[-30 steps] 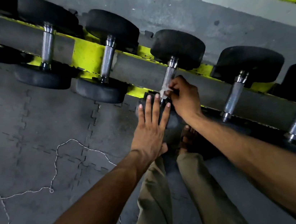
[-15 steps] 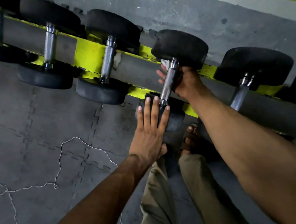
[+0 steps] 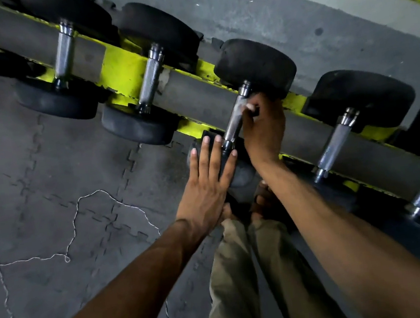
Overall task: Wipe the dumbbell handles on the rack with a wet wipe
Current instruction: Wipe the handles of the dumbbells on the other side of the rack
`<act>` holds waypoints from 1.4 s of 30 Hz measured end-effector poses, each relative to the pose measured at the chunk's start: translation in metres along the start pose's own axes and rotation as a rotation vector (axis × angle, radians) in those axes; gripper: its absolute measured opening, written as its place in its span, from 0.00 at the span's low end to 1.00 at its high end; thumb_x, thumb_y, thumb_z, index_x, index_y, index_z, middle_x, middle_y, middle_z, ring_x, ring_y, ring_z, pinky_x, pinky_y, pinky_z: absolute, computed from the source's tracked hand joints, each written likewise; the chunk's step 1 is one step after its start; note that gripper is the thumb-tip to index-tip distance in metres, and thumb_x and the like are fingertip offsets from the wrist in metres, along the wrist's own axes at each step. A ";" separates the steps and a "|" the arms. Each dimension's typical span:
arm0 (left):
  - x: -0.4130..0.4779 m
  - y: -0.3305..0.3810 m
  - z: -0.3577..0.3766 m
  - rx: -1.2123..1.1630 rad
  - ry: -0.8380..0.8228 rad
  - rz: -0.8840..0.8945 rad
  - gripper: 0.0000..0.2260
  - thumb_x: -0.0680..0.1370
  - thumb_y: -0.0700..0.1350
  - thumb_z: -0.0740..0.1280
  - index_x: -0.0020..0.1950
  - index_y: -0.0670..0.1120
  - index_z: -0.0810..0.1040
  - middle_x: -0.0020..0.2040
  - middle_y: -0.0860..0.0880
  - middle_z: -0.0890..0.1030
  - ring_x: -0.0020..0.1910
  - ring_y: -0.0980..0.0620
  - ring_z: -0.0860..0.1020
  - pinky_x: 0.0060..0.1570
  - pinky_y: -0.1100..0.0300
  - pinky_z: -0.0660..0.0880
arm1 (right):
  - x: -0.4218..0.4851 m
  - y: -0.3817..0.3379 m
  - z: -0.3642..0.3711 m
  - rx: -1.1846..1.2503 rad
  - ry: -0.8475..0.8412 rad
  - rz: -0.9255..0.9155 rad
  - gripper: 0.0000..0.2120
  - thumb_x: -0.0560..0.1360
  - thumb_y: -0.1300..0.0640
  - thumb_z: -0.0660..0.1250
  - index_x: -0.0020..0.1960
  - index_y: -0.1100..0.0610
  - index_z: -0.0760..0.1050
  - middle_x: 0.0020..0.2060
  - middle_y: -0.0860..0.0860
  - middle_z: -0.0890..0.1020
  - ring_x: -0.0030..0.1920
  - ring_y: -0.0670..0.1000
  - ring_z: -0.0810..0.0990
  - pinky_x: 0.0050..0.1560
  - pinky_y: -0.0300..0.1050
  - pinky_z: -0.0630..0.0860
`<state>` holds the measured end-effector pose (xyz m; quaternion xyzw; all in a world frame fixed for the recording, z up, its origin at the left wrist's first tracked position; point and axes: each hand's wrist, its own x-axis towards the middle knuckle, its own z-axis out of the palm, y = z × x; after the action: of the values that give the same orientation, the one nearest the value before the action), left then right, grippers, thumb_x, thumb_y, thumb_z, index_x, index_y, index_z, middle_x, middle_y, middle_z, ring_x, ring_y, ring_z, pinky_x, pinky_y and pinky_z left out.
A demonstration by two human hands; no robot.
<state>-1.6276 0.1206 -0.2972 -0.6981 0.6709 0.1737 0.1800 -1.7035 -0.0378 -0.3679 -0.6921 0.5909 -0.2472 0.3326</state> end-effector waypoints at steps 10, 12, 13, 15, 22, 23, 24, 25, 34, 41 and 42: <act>0.000 0.001 0.004 -0.028 0.023 0.009 0.56 0.73 0.62 0.70 0.84 0.40 0.36 0.81 0.28 0.34 0.81 0.26 0.37 0.78 0.31 0.49 | 0.031 0.013 -0.016 -0.324 -0.141 -0.583 0.12 0.80 0.58 0.63 0.60 0.54 0.79 0.66 0.45 0.79 0.59 0.52 0.82 0.40 0.47 0.78; 0.000 0.002 0.004 -0.022 0.017 0.011 0.56 0.73 0.62 0.70 0.84 0.39 0.35 0.81 0.28 0.34 0.81 0.26 0.37 0.78 0.30 0.49 | 0.037 0.003 -0.009 -0.512 -0.199 -0.607 0.12 0.78 0.59 0.61 0.59 0.54 0.79 0.64 0.46 0.80 0.54 0.55 0.84 0.36 0.47 0.77; 0.001 0.002 0.004 -0.014 0.009 0.011 0.57 0.73 0.62 0.70 0.84 0.39 0.35 0.80 0.28 0.34 0.81 0.26 0.37 0.78 0.30 0.49 | 0.037 -0.005 -0.006 -0.621 -0.232 -0.610 0.11 0.78 0.60 0.61 0.56 0.54 0.79 0.60 0.49 0.81 0.48 0.57 0.85 0.34 0.48 0.77; 0.001 0.001 0.004 -0.005 -0.003 0.008 0.58 0.72 0.64 0.70 0.84 0.39 0.35 0.80 0.28 0.34 0.81 0.26 0.37 0.78 0.31 0.49 | 0.040 -0.031 -0.001 -0.800 -0.416 -0.585 0.11 0.77 0.63 0.60 0.53 0.57 0.80 0.52 0.54 0.83 0.45 0.60 0.85 0.38 0.50 0.79; -0.007 0.001 0.002 -0.133 0.093 -0.014 0.51 0.73 0.56 0.68 0.85 0.42 0.40 0.83 0.33 0.38 0.83 0.32 0.39 0.80 0.35 0.51 | 0.076 -0.082 -0.022 -1.033 -1.073 -0.734 0.11 0.78 0.59 0.64 0.58 0.60 0.79 0.55 0.61 0.82 0.57 0.63 0.81 0.50 0.50 0.76; -0.013 0.001 0.005 -0.155 0.110 -0.025 0.50 0.73 0.55 0.67 0.86 0.42 0.41 0.83 0.32 0.39 0.83 0.32 0.40 0.80 0.35 0.51 | 0.075 -0.079 -0.029 -1.019 -1.016 -0.738 0.10 0.78 0.60 0.64 0.57 0.59 0.79 0.55 0.60 0.82 0.57 0.63 0.81 0.50 0.51 0.77; -0.019 0.003 0.009 -0.166 0.126 -0.035 0.49 0.74 0.54 0.67 0.86 0.42 0.43 0.83 0.32 0.40 0.83 0.32 0.41 0.81 0.36 0.51 | 0.068 -0.076 -0.033 -0.990 -0.956 -0.701 0.09 0.78 0.60 0.64 0.57 0.58 0.79 0.55 0.59 0.82 0.57 0.62 0.82 0.51 0.53 0.77; -0.025 0.004 0.014 -0.175 0.141 -0.038 0.48 0.74 0.54 0.67 0.86 0.42 0.45 0.83 0.32 0.42 0.83 0.32 0.43 0.81 0.36 0.51 | 0.059 -0.075 -0.034 -0.958 -0.912 -0.643 0.09 0.78 0.59 0.64 0.57 0.57 0.79 0.55 0.58 0.82 0.57 0.62 0.82 0.51 0.53 0.78; -0.041 0.000 0.027 -0.208 0.124 0.022 0.46 0.76 0.53 0.68 0.86 0.45 0.44 0.84 0.32 0.41 0.84 0.33 0.42 0.81 0.38 0.55 | 0.029 -0.095 0.013 -1.012 -1.293 -0.436 0.06 0.73 0.66 0.66 0.37 0.62 0.74 0.37 0.57 0.81 0.34 0.57 0.79 0.39 0.47 0.76; -0.038 0.000 0.028 -0.245 0.118 0.022 0.47 0.74 0.52 0.67 0.86 0.45 0.45 0.84 0.32 0.41 0.83 0.32 0.42 0.80 0.37 0.53 | 0.031 -0.081 -0.011 -0.945 -1.139 -0.626 0.09 0.78 0.54 0.64 0.55 0.51 0.80 0.54 0.56 0.83 0.56 0.61 0.82 0.43 0.47 0.70; -0.038 0.001 0.029 -0.247 0.126 0.019 0.47 0.74 0.52 0.67 0.86 0.45 0.45 0.84 0.32 0.42 0.83 0.32 0.42 0.81 0.37 0.54 | 0.027 -0.087 -0.002 -1.033 -1.190 -0.576 0.11 0.79 0.56 0.63 0.58 0.53 0.80 0.58 0.56 0.82 0.59 0.60 0.81 0.47 0.50 0.72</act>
<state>-1.6302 0.1681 -0.3036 -0.7179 0.6610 0.2127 0.0485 -1.6430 -0.0581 -0.3026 -0.8961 0.1559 0.3859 0.1541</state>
